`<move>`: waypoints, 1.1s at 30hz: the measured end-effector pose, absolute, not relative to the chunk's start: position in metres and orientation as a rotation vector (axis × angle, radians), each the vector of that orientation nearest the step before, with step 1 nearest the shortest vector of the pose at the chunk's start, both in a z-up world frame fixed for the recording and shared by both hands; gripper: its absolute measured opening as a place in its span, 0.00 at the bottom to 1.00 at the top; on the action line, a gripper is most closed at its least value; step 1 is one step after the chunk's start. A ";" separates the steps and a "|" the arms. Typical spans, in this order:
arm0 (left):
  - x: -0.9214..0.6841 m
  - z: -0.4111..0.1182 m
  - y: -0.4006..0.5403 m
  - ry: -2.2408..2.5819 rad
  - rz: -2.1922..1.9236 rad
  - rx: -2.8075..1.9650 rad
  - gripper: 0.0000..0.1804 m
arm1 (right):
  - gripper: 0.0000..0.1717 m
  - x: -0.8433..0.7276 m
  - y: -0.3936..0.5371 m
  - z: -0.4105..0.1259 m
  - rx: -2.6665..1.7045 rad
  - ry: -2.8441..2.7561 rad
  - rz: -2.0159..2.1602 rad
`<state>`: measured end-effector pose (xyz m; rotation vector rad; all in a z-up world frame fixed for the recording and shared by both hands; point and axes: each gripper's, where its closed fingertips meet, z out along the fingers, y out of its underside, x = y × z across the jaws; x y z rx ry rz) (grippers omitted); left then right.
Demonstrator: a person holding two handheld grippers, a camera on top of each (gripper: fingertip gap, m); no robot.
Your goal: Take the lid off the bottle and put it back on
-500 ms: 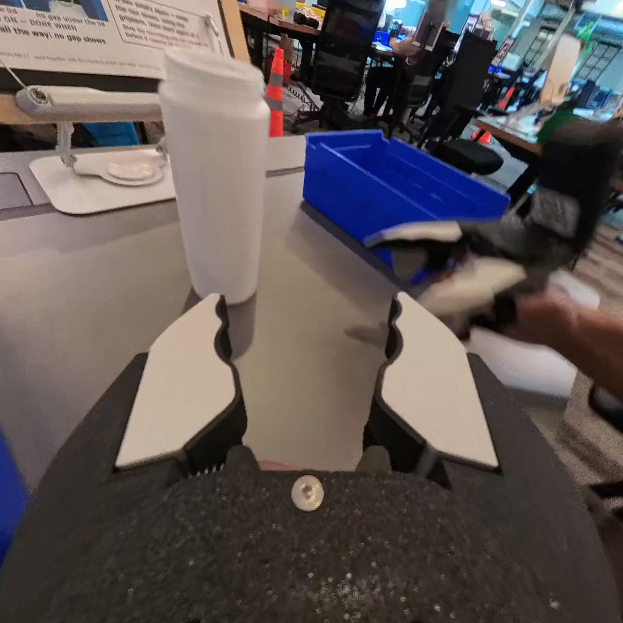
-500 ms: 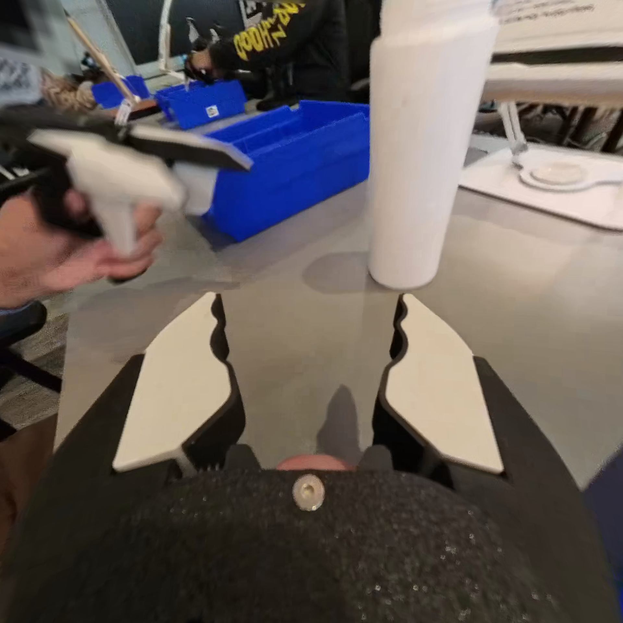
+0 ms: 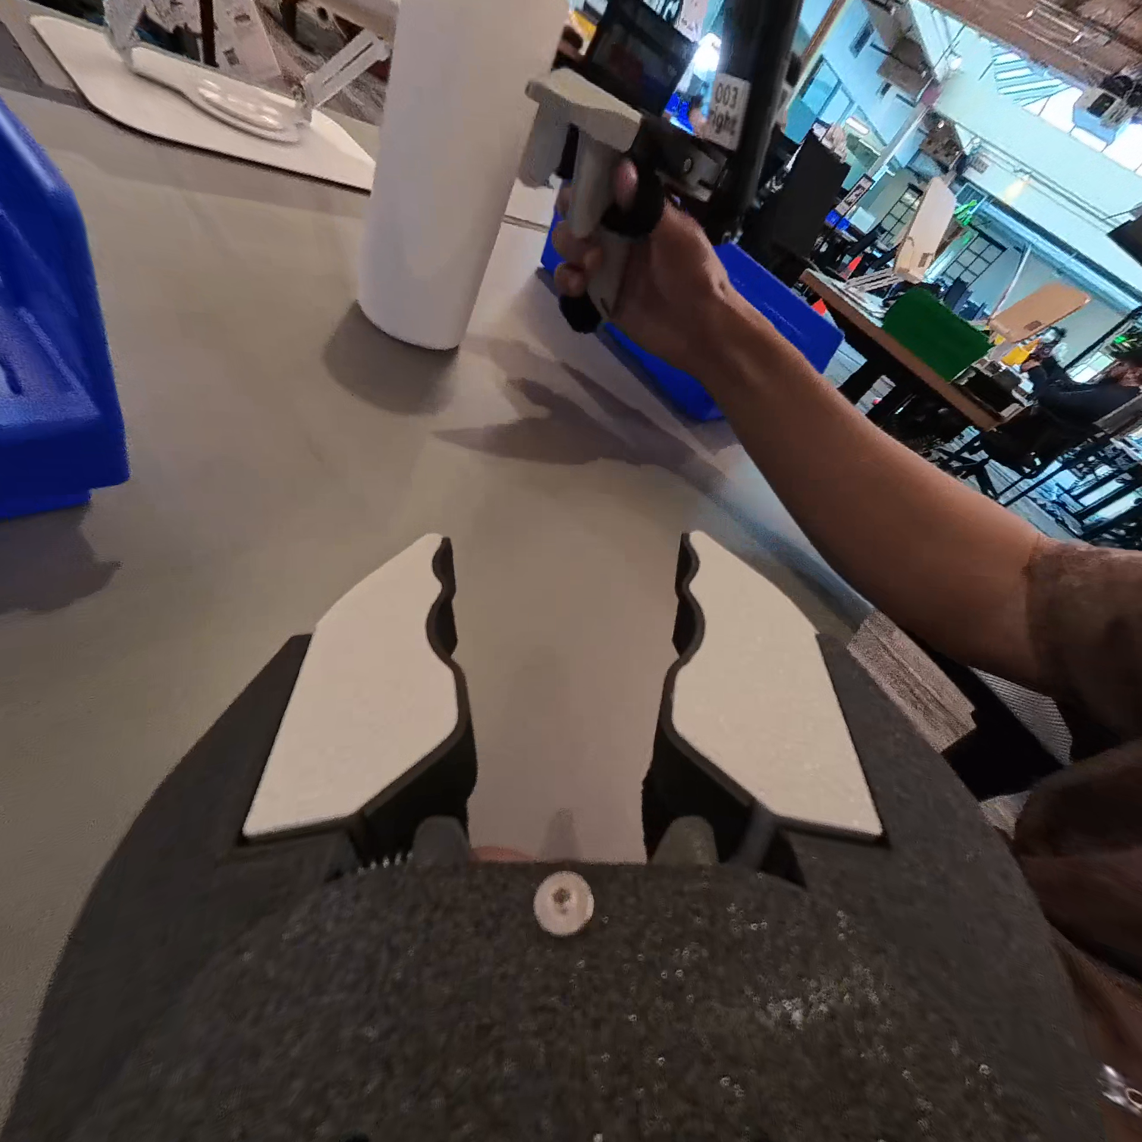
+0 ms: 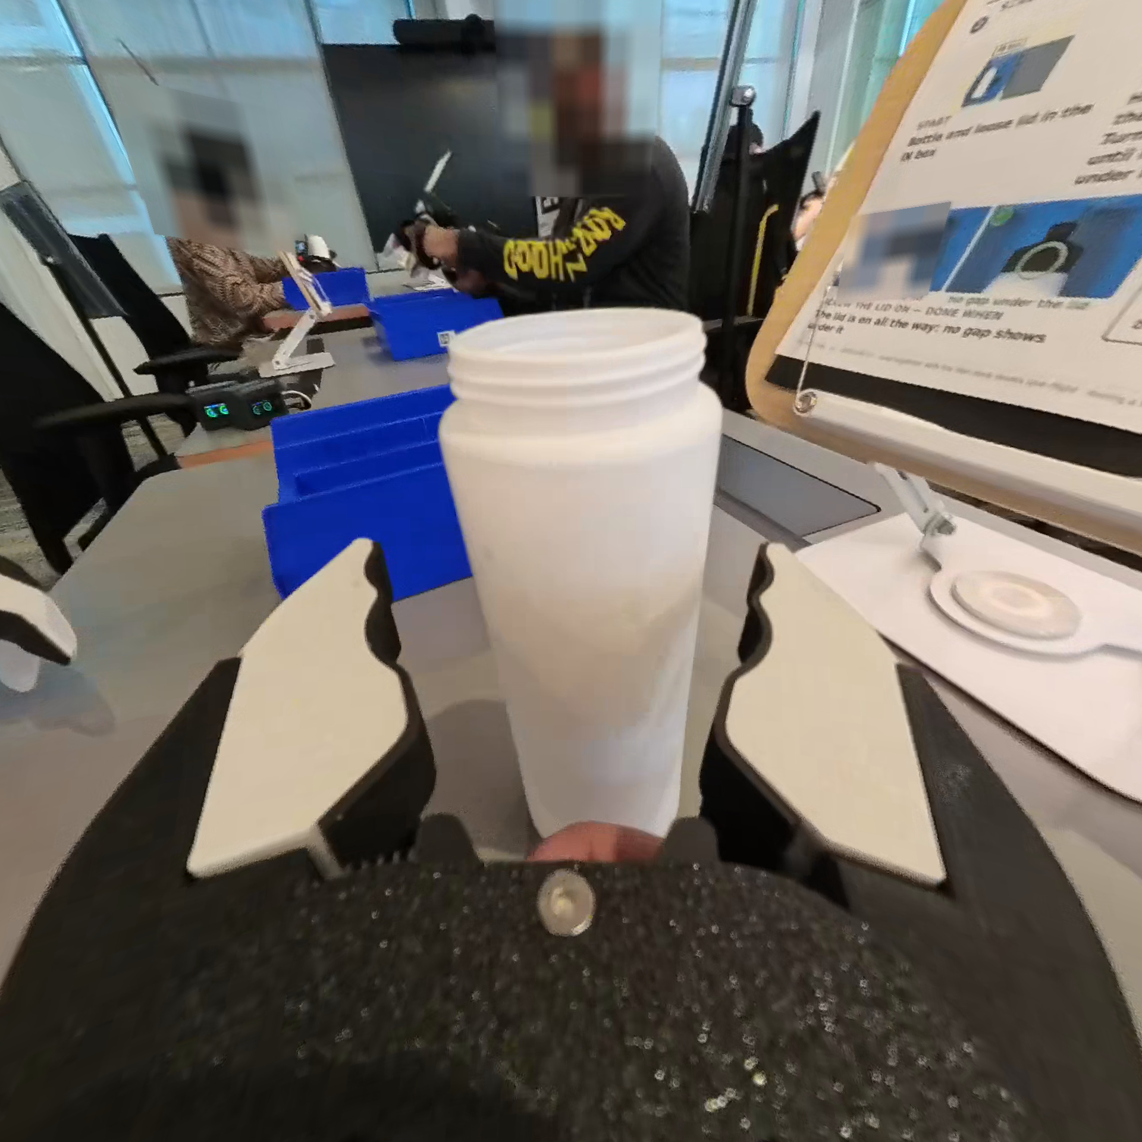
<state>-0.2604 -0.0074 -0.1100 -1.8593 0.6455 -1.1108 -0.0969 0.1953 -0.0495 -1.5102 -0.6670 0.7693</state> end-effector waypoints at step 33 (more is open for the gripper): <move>-0.352 -0.117 0.306 0.426 -0.117 -2.488 0.51 | 0.50 -0.114 0.207 -0.056 -1.357 -0.760 0.993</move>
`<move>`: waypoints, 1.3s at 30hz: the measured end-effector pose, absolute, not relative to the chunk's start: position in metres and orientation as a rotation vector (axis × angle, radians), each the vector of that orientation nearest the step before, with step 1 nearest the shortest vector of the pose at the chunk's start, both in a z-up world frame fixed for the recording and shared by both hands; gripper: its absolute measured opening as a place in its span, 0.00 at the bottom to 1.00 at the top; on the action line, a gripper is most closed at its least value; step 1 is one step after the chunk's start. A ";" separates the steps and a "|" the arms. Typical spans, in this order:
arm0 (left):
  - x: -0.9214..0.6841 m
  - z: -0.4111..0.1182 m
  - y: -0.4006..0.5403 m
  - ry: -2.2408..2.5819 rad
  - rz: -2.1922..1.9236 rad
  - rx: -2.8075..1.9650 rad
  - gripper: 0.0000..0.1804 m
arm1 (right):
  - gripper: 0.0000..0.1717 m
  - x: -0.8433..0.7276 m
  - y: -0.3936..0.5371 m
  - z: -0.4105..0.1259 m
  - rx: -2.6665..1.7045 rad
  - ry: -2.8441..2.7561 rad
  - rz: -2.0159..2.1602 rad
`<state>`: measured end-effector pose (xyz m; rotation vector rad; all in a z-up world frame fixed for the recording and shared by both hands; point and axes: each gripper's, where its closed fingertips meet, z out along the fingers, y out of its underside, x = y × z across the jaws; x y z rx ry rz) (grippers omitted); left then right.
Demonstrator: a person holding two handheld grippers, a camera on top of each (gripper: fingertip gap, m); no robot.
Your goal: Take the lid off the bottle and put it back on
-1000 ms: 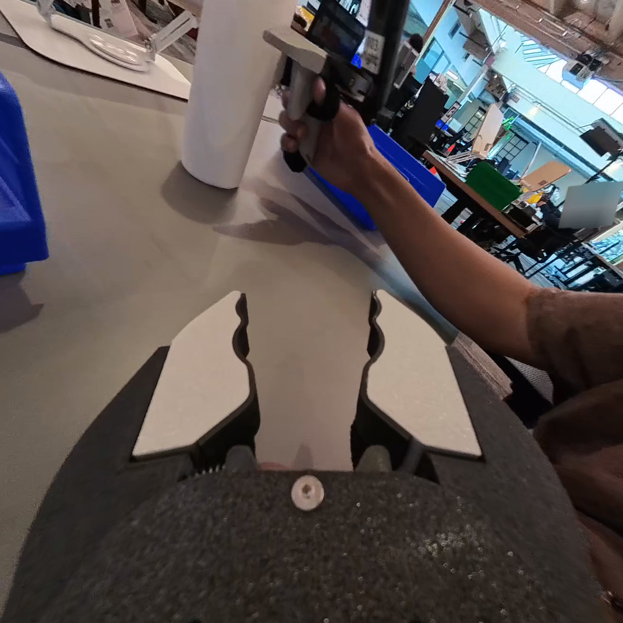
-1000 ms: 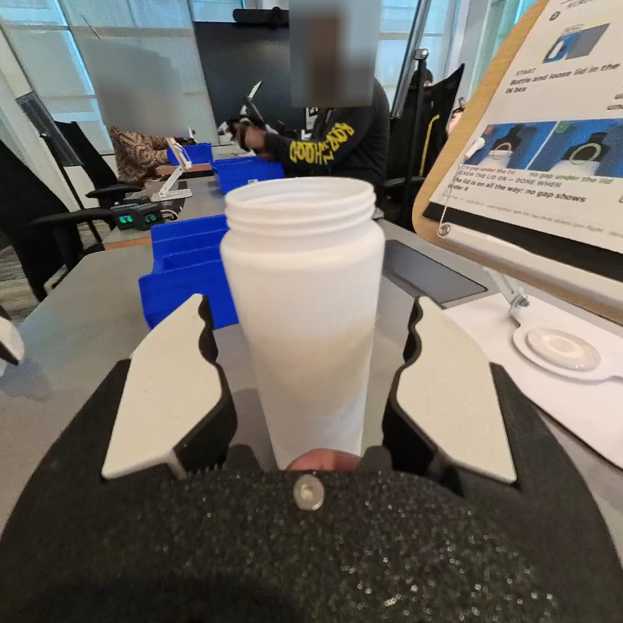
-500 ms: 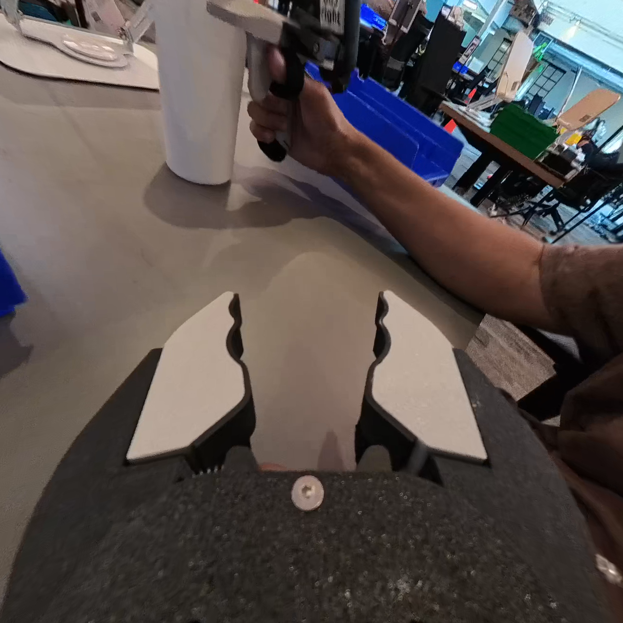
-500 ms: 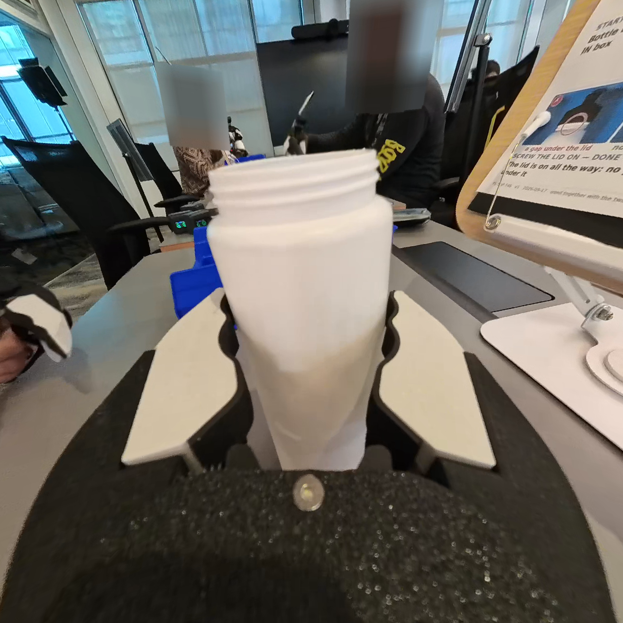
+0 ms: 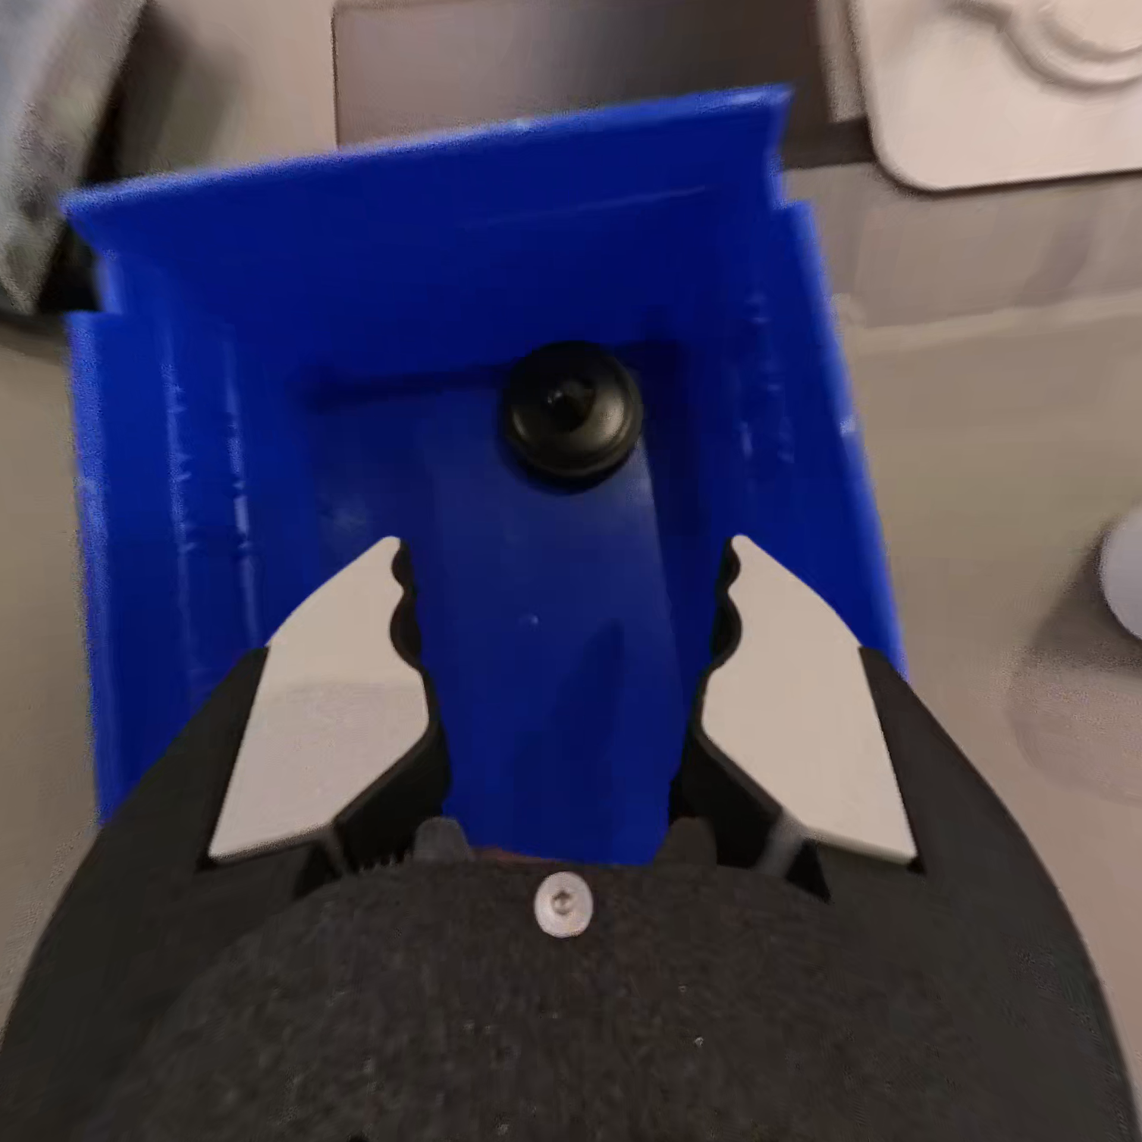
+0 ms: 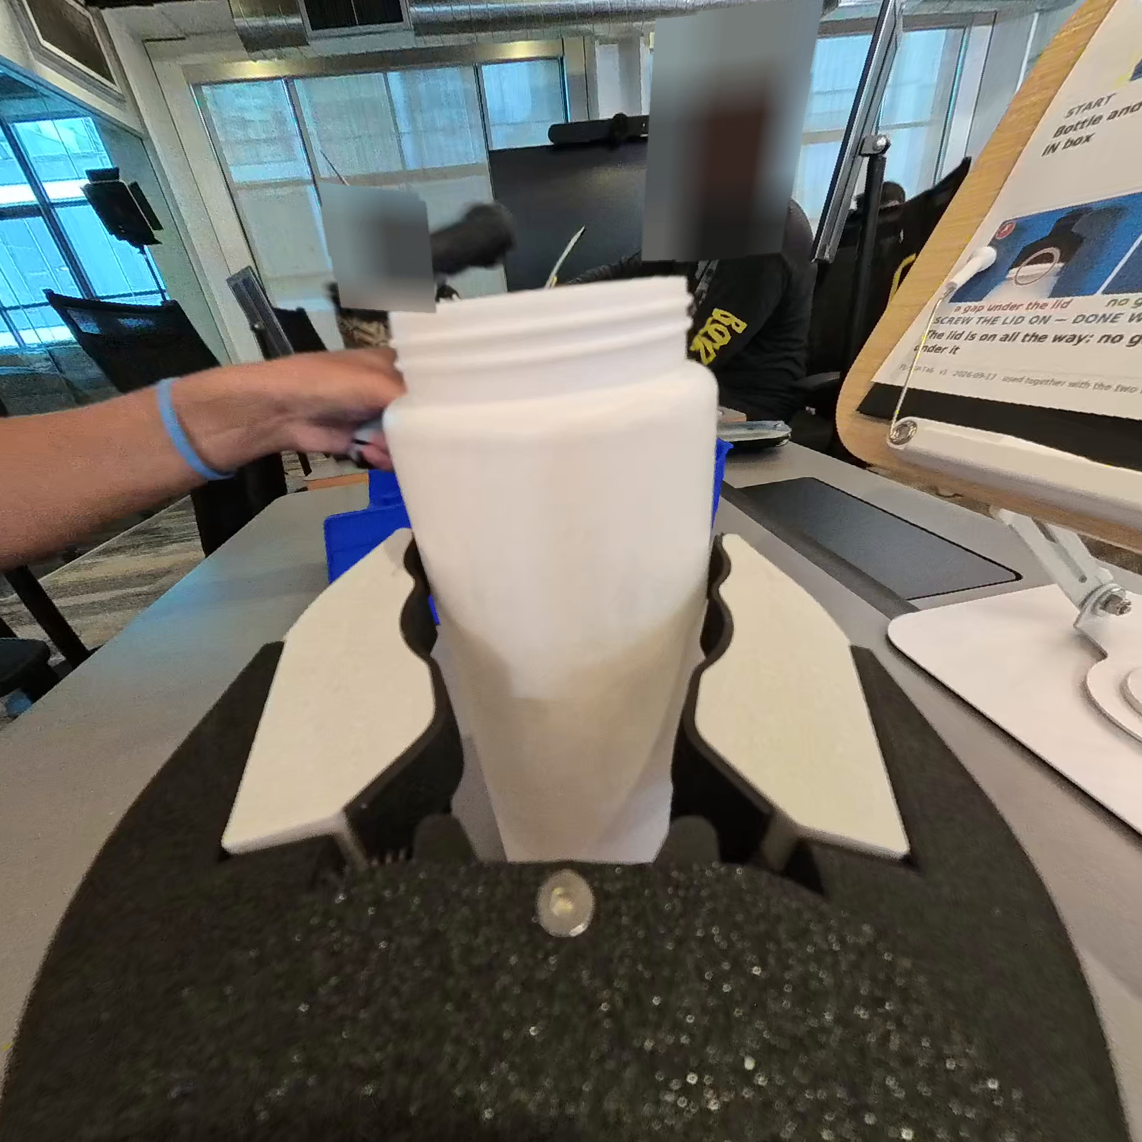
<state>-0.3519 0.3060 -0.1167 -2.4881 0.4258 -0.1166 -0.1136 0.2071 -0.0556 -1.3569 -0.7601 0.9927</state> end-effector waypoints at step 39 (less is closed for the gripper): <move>-0.129 0.060 0.212 1.188 -0.402 -2.591 0.39 | 0.50 -0.119 0.206 -0.056 -1.356 -0.767 0.995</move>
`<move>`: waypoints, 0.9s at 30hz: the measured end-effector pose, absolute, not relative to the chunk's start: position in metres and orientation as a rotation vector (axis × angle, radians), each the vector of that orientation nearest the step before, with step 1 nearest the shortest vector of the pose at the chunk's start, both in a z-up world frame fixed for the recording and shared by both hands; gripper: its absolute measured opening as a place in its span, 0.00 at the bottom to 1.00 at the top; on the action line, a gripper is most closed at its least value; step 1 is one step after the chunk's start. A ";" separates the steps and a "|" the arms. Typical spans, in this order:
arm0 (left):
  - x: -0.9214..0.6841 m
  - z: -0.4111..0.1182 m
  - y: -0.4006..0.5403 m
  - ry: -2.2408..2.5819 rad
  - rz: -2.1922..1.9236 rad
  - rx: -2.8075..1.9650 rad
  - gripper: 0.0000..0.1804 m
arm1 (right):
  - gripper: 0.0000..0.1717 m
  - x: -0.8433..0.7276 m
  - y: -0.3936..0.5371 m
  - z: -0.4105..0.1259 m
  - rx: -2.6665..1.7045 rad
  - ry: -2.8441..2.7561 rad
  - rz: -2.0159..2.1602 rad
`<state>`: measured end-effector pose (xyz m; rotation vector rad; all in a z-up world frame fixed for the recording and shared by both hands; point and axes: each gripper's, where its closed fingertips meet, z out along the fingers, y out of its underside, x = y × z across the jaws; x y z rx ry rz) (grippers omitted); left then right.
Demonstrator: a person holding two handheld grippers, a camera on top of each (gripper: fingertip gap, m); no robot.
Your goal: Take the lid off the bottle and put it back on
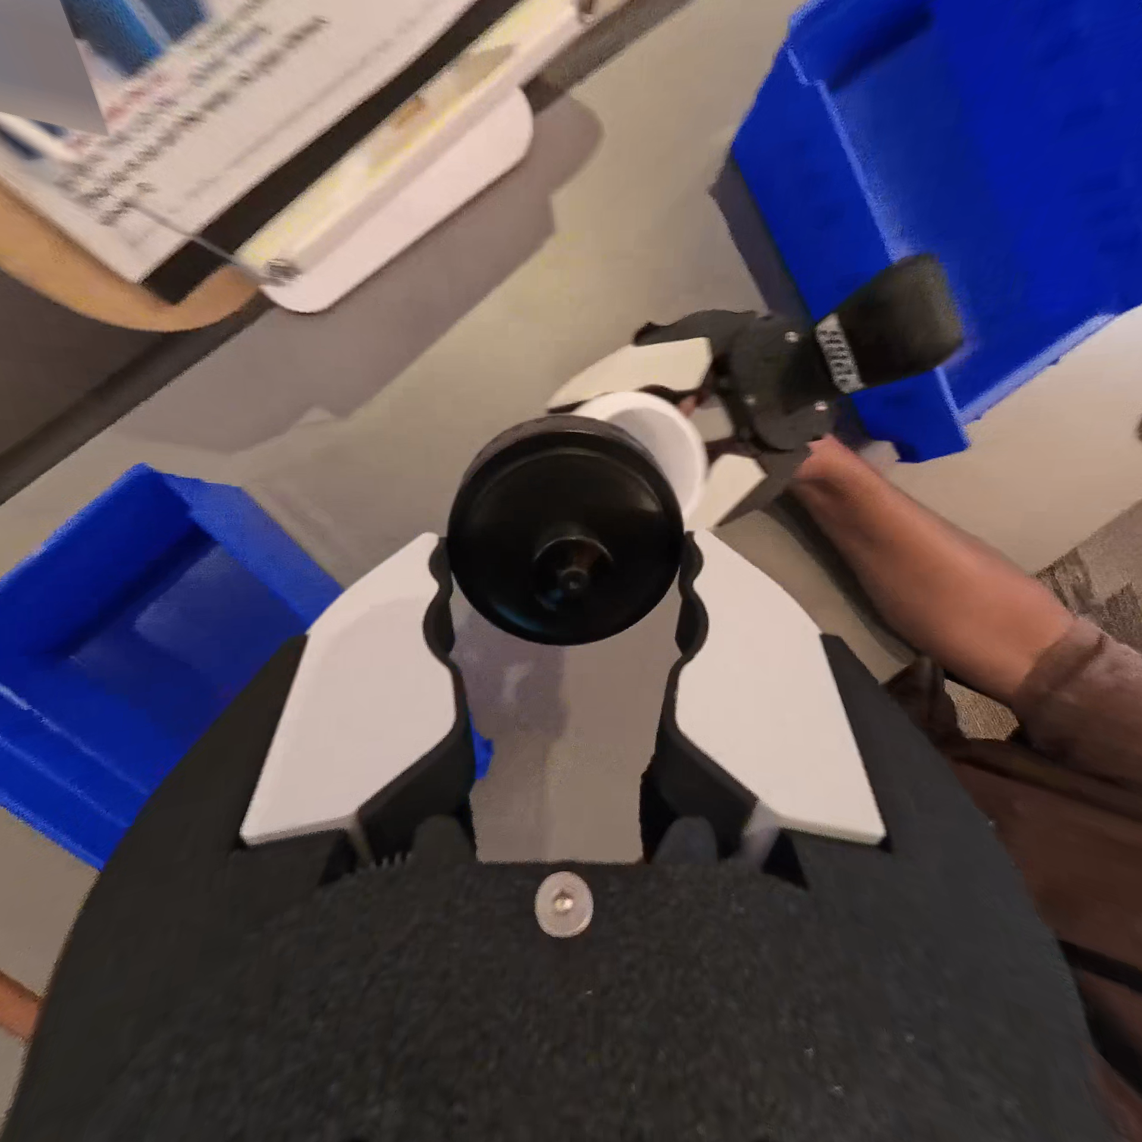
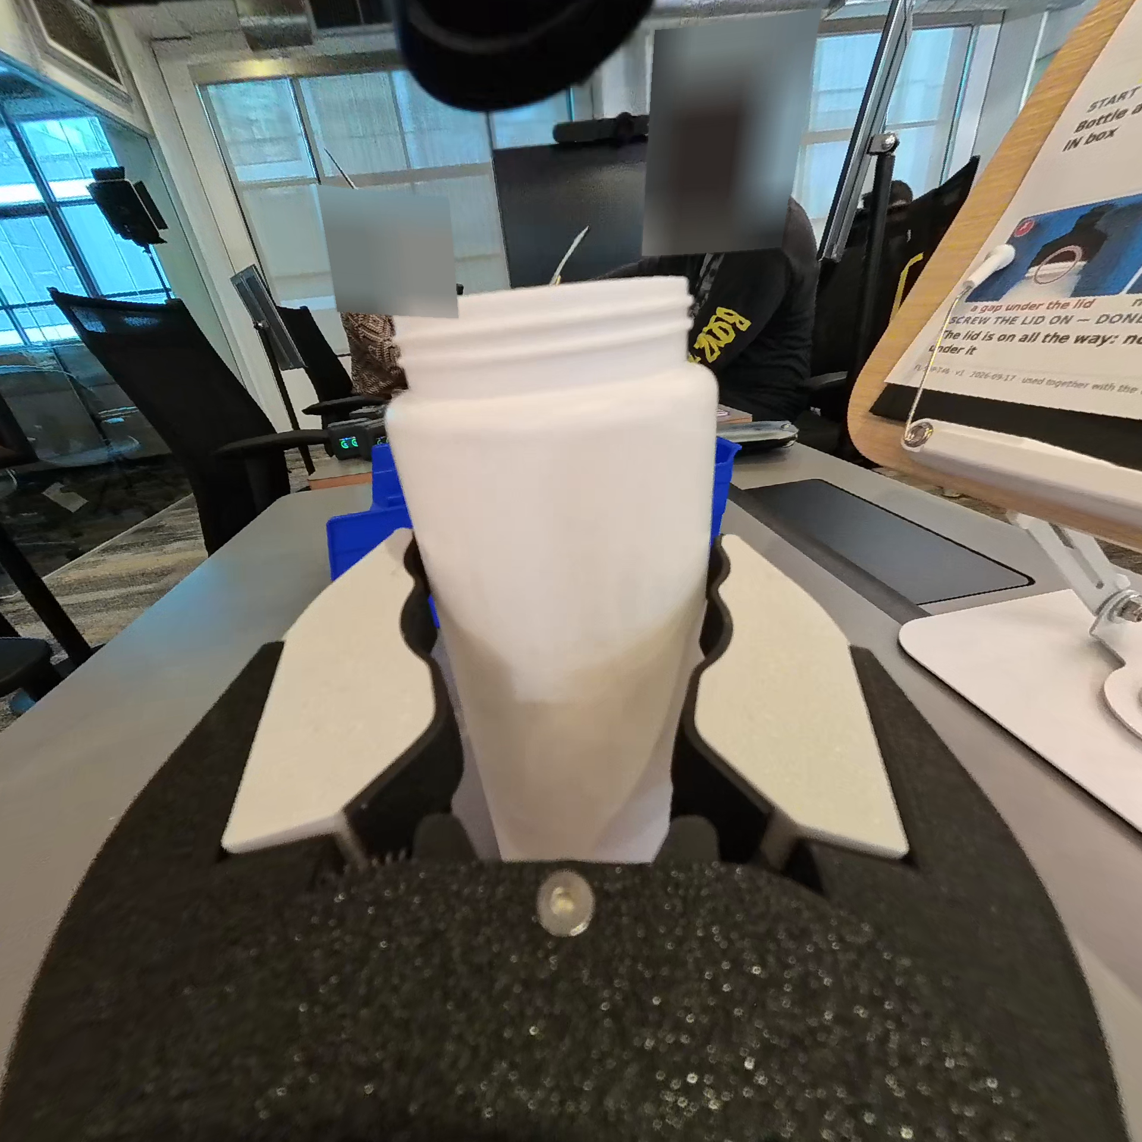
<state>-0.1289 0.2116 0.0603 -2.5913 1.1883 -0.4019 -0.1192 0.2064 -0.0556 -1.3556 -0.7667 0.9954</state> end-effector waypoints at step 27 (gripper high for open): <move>-0.103 -0.004 0.189 1.127 -0.100 -2.883 0.39 | 0.49 -0.124 0.204 -0.058 -1.385 -0.794 0.942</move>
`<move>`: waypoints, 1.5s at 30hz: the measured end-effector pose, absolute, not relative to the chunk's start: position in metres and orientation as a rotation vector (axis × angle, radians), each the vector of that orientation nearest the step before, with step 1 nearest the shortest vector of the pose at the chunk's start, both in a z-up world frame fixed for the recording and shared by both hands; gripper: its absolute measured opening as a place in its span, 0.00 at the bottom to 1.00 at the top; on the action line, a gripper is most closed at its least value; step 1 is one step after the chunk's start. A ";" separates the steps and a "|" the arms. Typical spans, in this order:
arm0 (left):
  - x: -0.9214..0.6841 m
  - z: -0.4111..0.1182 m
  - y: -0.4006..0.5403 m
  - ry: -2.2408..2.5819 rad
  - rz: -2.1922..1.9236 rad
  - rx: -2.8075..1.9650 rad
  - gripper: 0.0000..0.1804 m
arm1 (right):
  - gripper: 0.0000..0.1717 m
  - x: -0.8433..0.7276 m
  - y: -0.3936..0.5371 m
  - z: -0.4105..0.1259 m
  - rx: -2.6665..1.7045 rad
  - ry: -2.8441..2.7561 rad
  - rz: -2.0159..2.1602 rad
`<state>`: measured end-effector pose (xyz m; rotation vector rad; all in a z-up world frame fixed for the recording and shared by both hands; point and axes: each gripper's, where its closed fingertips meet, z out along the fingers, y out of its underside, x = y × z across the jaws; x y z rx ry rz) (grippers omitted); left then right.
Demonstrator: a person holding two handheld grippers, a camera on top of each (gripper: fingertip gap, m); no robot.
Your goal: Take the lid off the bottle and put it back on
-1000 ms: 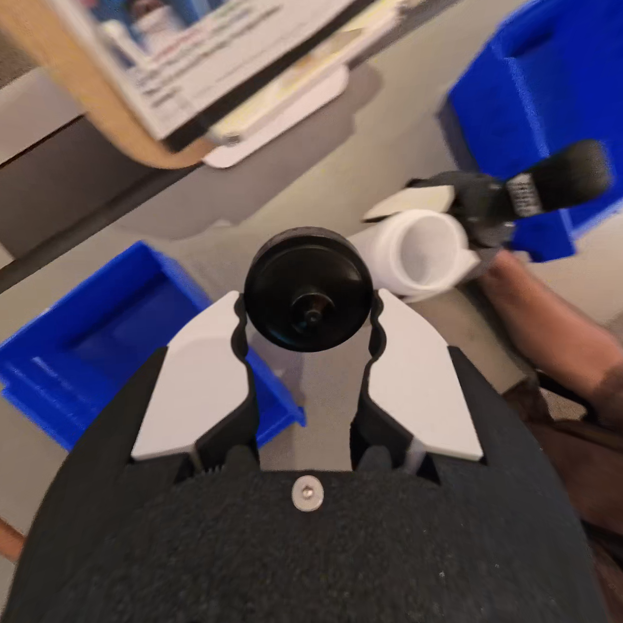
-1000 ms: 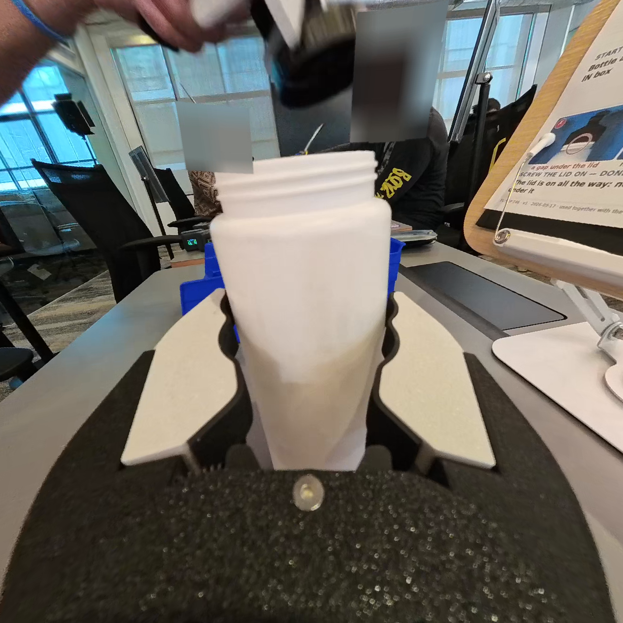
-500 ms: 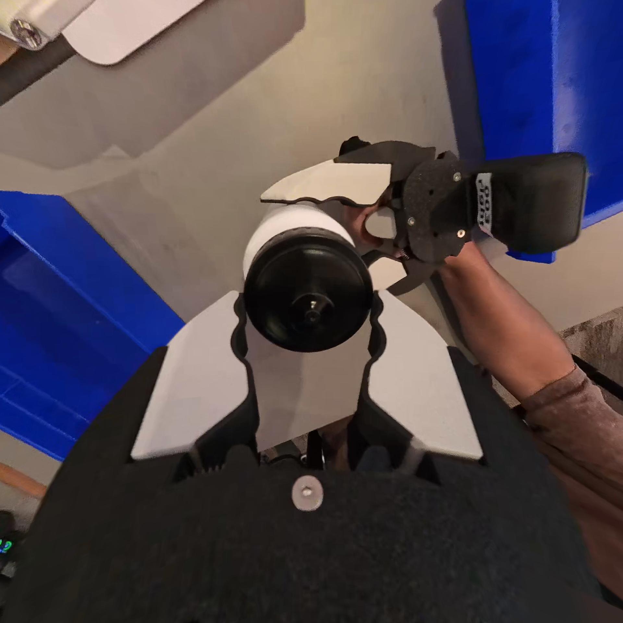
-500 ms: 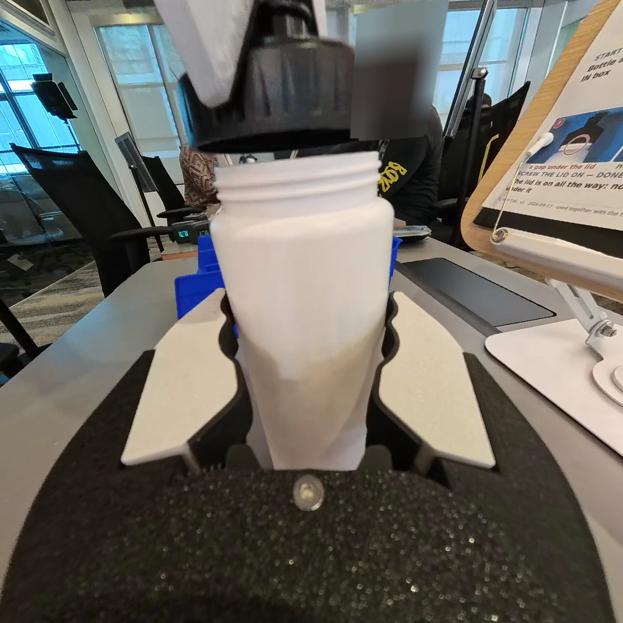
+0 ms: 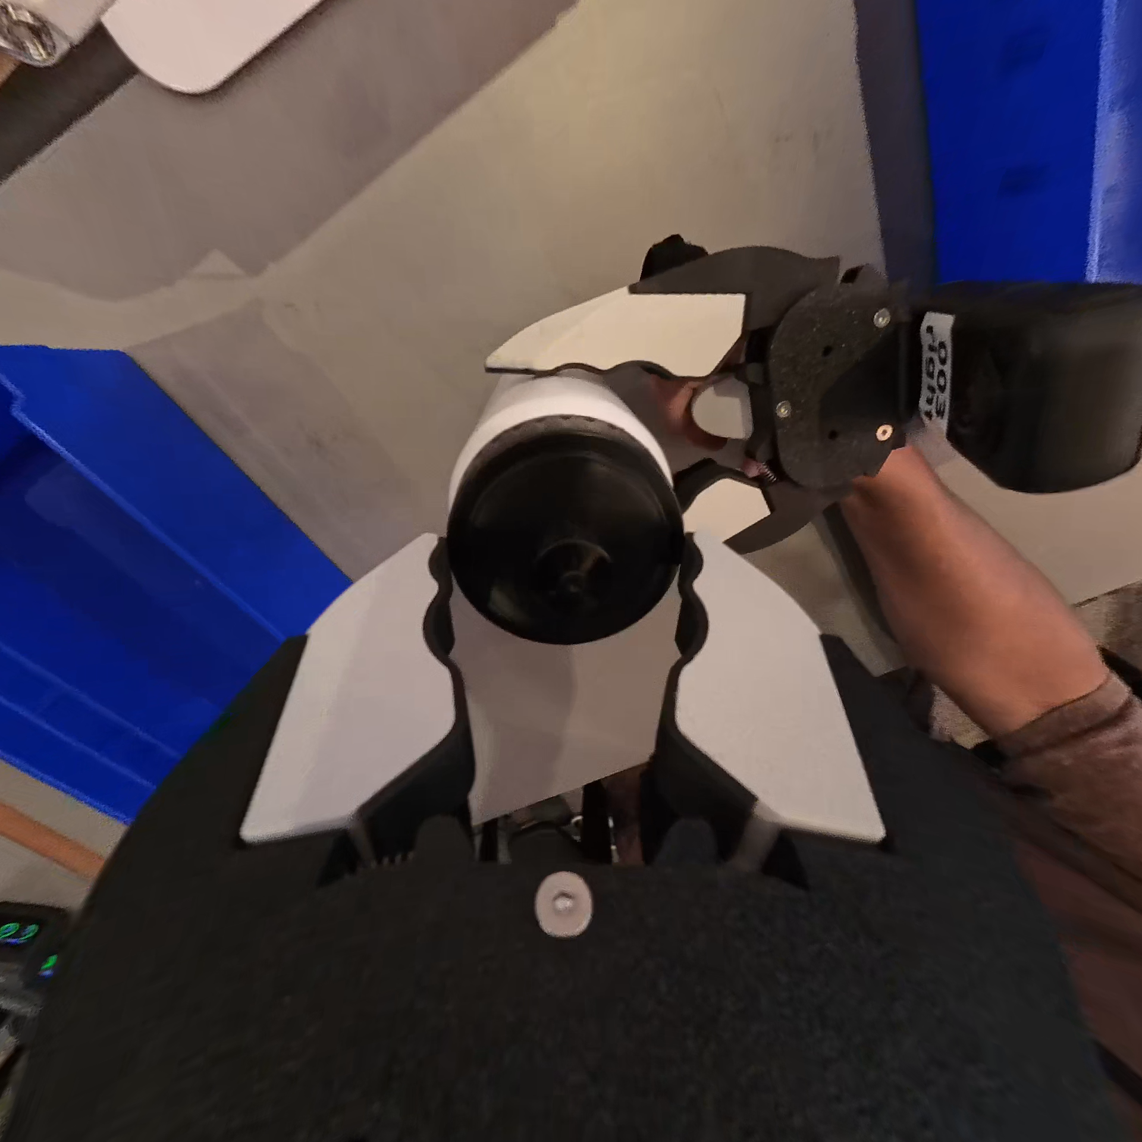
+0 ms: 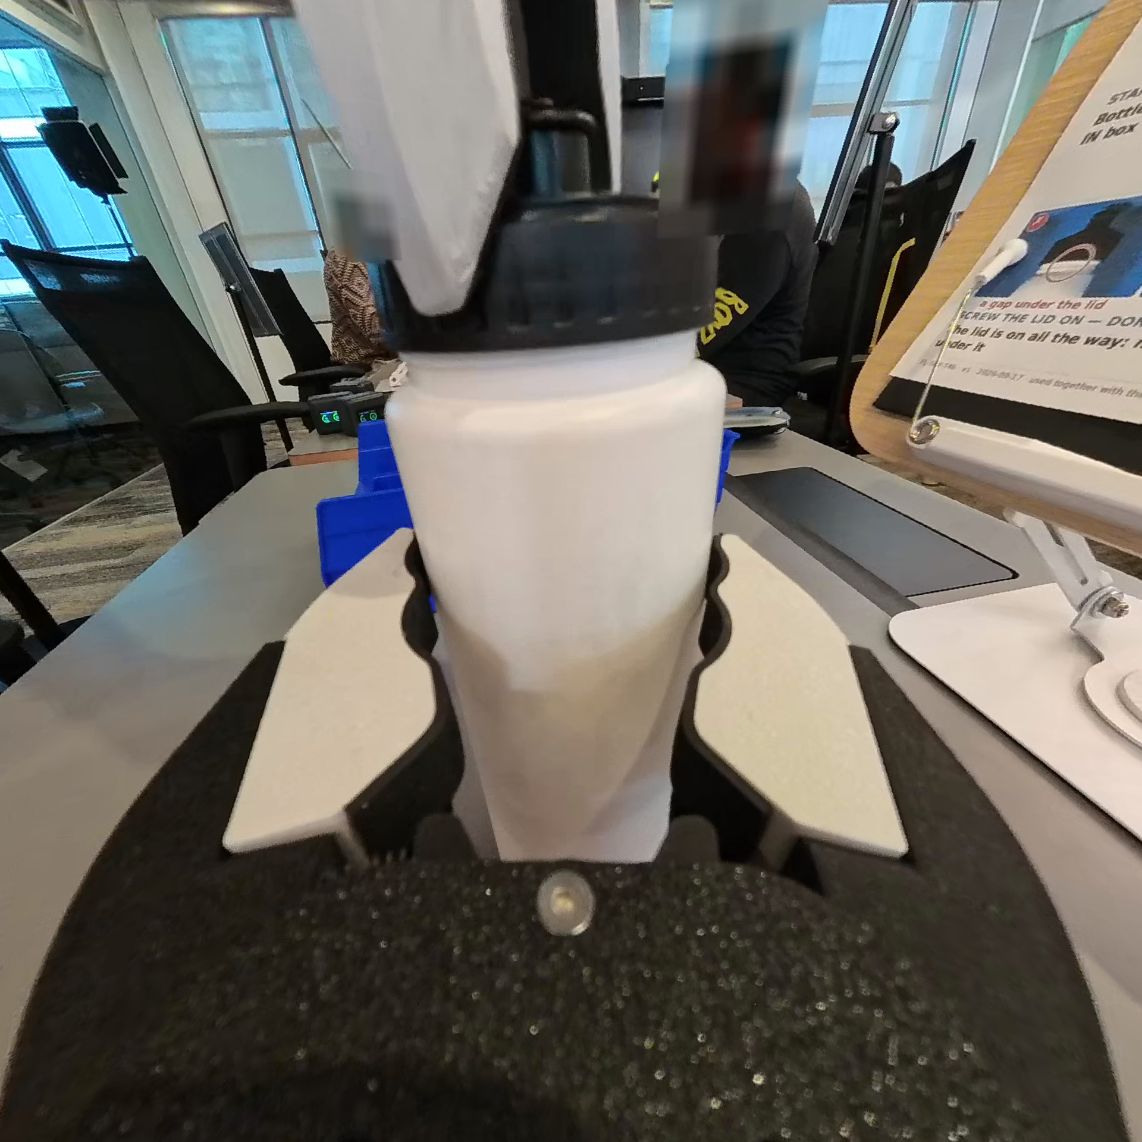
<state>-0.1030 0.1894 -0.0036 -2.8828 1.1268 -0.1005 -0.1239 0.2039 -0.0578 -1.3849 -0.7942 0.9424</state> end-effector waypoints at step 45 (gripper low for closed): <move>-0.109 -0.002 0.186 1.497 -0.050 -2.713 0.38 | 0.49 -0.128 0.201 -0.058 -1.388 -0.801 0.937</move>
